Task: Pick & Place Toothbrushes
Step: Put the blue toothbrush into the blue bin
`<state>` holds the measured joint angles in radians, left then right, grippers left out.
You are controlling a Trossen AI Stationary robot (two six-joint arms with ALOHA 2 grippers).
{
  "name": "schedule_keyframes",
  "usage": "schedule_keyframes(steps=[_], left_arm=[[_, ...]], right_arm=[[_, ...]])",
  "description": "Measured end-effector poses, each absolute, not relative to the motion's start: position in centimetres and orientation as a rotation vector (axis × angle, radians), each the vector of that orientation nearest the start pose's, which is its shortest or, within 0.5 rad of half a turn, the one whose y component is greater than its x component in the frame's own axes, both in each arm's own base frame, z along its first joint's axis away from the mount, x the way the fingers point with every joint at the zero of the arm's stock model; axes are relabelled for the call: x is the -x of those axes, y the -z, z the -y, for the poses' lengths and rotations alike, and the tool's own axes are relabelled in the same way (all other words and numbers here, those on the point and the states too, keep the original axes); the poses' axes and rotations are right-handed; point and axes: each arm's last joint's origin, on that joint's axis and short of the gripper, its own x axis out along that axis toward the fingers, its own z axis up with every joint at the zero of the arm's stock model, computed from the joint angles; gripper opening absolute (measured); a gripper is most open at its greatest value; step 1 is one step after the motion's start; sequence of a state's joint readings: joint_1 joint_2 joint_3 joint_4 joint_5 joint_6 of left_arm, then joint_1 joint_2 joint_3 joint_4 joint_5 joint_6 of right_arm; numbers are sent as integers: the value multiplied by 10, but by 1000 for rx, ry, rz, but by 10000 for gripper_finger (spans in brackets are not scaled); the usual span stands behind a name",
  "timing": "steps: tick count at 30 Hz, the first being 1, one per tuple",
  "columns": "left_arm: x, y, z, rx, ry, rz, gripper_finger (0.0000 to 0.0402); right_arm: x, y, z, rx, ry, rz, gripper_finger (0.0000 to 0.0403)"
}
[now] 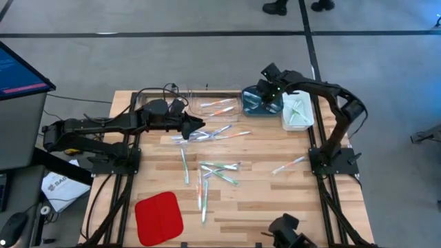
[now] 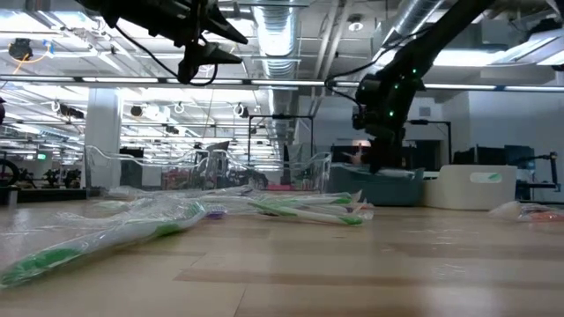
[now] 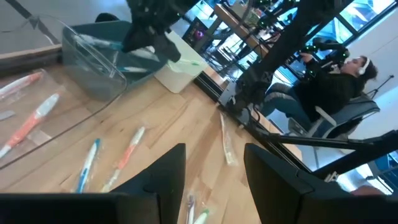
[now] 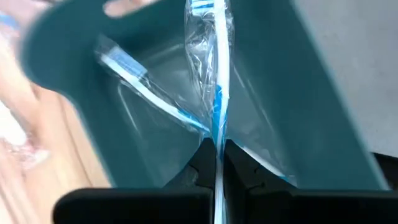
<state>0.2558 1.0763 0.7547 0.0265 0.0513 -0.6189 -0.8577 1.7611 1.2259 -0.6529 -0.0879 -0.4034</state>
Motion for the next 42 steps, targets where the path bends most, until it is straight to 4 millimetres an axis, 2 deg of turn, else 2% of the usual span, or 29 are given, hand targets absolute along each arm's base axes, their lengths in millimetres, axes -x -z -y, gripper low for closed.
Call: schedule_keyframes(steps=[7,14,34,42], left_arm=[[-231,-287,-59,673,-289,-218,159],[-231,-287,-59,679,-290,-217,159],[-231,-287,-59,676,-305,-213,159],[-231,-287,-59,674,-305,-213,159]], right_arm=[[-233,-177,266,-247,420,-1234,0],[-236,-175,267,-191,409,-1244,12],[-237,-179,267,-154,406,-1228,168],[-235,-197,262,-122,423,-1175,223]])
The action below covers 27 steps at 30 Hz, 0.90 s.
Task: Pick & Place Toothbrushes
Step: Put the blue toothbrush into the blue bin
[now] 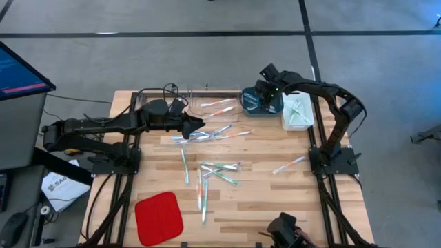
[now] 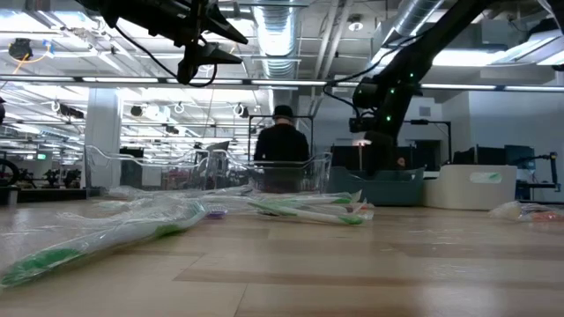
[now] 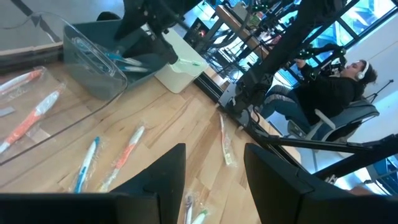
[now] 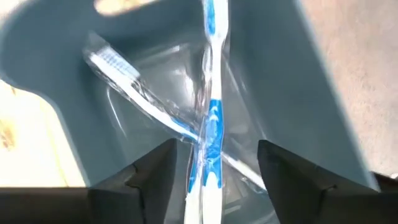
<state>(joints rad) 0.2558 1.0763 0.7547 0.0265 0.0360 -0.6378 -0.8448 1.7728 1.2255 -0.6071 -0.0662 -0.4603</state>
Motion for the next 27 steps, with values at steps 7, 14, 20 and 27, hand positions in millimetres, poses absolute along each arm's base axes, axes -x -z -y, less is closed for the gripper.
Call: schedule_keyframes(steps=[7,14,20,27], left_arm=[[-231,-287,-59,664,-307,-214,159],[-231,-287,-60,644,-306,-216,159],[-231,-287,-60,643,-307,-215,159],[-231,-287,-60,644,-308,-216,159]], right_arm=[[-231,-217,258,-100,461,-1122,233],[-234,-219,263,-93,543,-1087,197],[-238,-218,263,-92,542,-1066,79],[-234,-220,269,-207,532,-984,15]])
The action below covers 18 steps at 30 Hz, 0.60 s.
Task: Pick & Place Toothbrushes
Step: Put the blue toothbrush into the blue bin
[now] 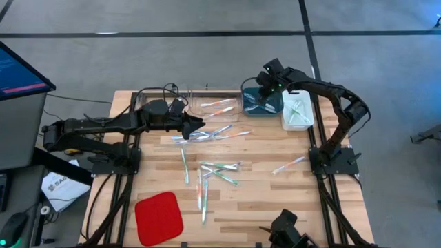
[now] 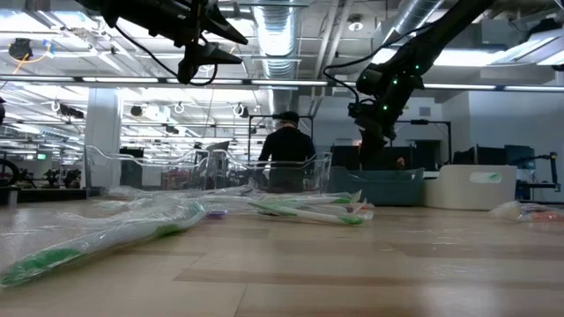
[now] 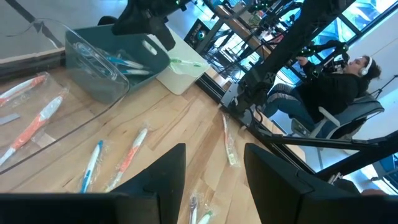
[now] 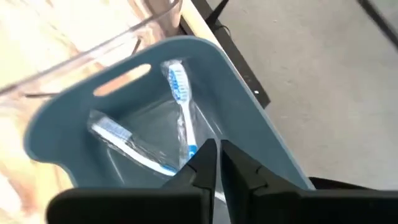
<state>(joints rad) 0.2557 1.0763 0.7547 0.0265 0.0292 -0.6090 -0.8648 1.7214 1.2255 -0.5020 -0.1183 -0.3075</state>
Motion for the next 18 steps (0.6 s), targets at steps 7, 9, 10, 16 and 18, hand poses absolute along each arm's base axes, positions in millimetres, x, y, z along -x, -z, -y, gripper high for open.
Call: schedule_keyframes(steps=[7,9,10,16,18], left_arm=[[-231,-287,-60,645,-308,-215,159],[-231,-287,-60,645,-308,-215,159],[-231,-287,-60,645,-308,-215,159],[-231,-287,-59,644,-308,-215,159],[-231,-287,-60,644,-311,-214,159]], right_arm=[[-225,-219,273,-363,476,-918,2],[-224,-219,274,-373,481,-918,1],[-223,-219,274,-377,484,-921,1],[-238,-200,270,-371,506,-962,1],[-245,-191,268,-360,513,-1001,1]])
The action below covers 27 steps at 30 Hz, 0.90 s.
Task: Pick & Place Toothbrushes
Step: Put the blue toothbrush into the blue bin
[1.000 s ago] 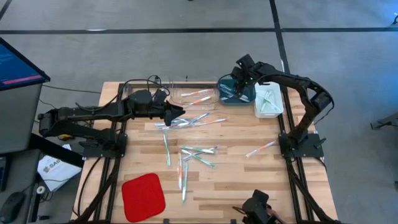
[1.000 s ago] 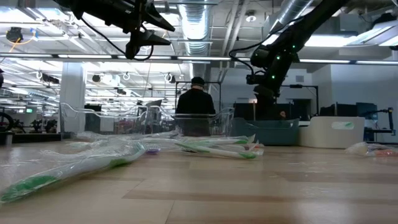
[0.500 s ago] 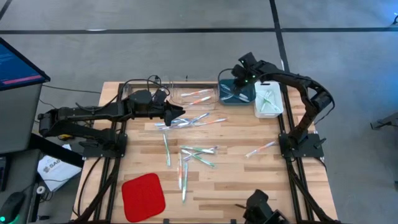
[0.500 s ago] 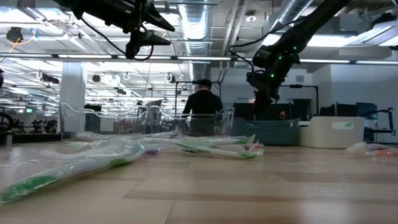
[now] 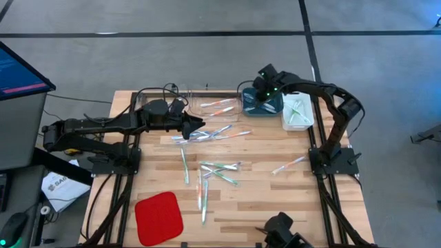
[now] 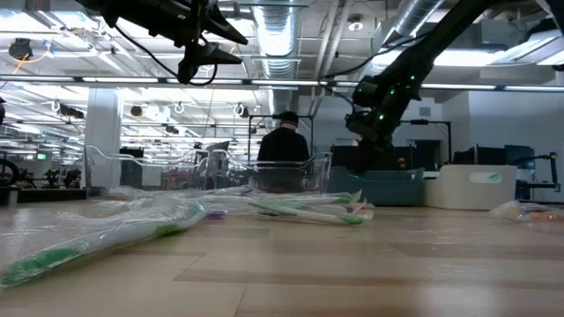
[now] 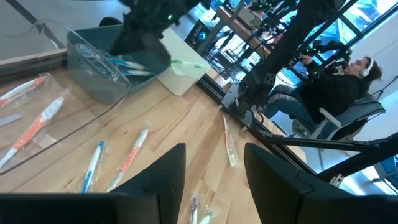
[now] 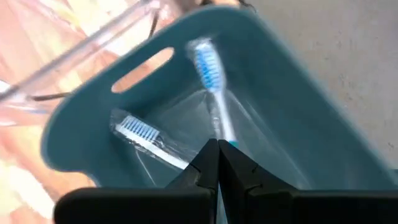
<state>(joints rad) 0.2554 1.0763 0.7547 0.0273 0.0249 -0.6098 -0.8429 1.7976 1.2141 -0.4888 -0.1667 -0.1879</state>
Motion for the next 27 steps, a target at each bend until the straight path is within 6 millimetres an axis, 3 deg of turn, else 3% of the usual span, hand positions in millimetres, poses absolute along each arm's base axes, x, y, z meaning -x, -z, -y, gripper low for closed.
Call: schedule_keyframes(steps=[7,18,27], left_arm=[[-232,-287,-55,648,-295,-218,159],[-233,-287,-52,643,-306,-216,159],[-233,-287,-53,639,-320,-211,159]], right_arm=[[-258,-189,267,-325,535,-985,0],[-246,-187,278,-347,621,-991,0],[-261,-155,264,-370,517,-1126,0]])
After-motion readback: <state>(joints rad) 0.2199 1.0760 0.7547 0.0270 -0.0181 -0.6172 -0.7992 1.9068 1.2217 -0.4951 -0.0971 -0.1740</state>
